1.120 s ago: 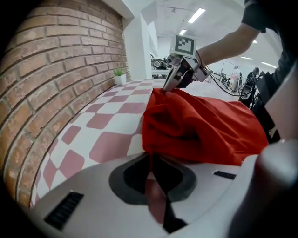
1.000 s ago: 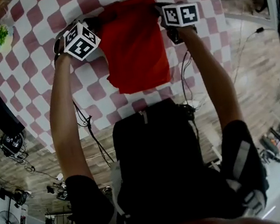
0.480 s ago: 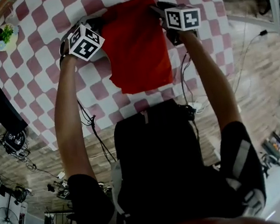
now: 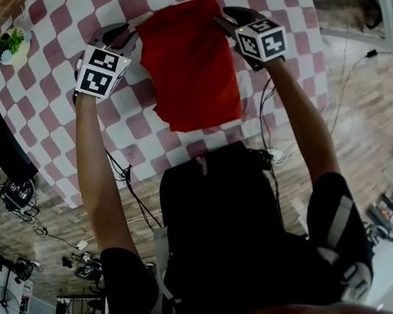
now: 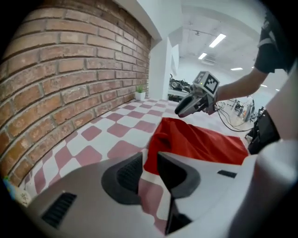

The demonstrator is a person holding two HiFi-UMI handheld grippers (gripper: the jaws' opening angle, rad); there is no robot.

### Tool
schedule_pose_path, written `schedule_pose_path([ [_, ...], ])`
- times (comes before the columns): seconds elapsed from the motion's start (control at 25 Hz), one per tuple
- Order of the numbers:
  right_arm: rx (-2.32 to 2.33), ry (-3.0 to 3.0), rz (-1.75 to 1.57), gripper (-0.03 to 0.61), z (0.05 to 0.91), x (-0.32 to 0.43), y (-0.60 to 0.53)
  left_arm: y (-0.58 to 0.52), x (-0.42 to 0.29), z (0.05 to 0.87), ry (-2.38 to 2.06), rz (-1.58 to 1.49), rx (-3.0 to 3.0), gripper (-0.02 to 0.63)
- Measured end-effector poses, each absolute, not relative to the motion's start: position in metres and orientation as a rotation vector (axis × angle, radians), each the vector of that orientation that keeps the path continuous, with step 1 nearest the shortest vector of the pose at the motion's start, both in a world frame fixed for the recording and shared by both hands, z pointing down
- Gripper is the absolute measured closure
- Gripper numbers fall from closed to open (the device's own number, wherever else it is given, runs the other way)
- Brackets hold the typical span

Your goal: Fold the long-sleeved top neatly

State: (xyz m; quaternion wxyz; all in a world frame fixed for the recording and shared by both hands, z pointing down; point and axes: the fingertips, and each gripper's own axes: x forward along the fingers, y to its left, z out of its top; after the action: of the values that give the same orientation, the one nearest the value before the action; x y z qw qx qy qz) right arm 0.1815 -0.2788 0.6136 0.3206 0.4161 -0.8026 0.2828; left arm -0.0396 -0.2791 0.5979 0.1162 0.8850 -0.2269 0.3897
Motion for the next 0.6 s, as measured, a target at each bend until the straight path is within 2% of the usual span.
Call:
schedule_pose_path([
  [0.2,1.029,-2.126,0.736,0.442,0.62,0.174,-0.27,-0.25,0.0,0.604,-0.436,1.124,2.585,0.523],
  [0.4,1.007,-2.133,0.717,0.442,0.62,0.172,-0.27,-0.246,0.007,0.601,-0.378,1.083,2.588,0.523],
  [0.52,0.998,-2.143,0.702,0.442,0.618,0.171,-0.271,-0.246,0.006,0.568,-0.356,0.882,2.602,0.48],
  [0.6,0.994,-2.145,0.697,0.442,0.617,0.171,-0.271,-0.241,0.009,0.56,-0.31,0.877,2.622,0.455],
])
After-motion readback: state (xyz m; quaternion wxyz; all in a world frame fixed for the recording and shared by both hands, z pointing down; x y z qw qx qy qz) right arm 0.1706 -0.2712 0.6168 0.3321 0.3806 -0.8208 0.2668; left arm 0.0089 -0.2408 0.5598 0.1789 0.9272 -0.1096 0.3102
